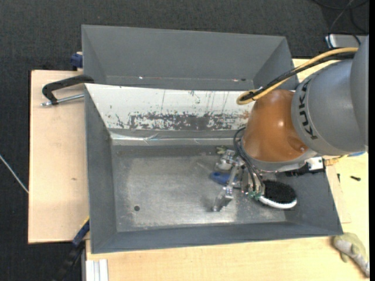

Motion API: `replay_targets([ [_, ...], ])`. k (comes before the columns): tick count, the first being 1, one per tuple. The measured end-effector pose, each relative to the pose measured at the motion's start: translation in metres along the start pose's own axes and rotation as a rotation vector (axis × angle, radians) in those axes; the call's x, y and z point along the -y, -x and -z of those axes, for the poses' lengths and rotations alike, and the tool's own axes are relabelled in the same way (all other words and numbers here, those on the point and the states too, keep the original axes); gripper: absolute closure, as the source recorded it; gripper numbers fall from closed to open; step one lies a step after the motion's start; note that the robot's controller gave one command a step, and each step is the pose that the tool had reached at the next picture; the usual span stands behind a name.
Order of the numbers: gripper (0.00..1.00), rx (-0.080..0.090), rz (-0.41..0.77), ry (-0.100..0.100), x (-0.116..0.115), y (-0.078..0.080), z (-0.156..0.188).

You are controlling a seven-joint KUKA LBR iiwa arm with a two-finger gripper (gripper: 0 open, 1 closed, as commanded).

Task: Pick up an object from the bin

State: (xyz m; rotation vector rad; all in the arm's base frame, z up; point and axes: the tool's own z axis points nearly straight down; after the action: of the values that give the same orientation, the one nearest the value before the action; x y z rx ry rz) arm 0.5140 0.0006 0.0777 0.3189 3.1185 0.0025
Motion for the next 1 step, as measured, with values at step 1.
replay_targets([
  [1,1.00,0.002,0.001,0.001,-0.0002,0.0014,0.0030],
])
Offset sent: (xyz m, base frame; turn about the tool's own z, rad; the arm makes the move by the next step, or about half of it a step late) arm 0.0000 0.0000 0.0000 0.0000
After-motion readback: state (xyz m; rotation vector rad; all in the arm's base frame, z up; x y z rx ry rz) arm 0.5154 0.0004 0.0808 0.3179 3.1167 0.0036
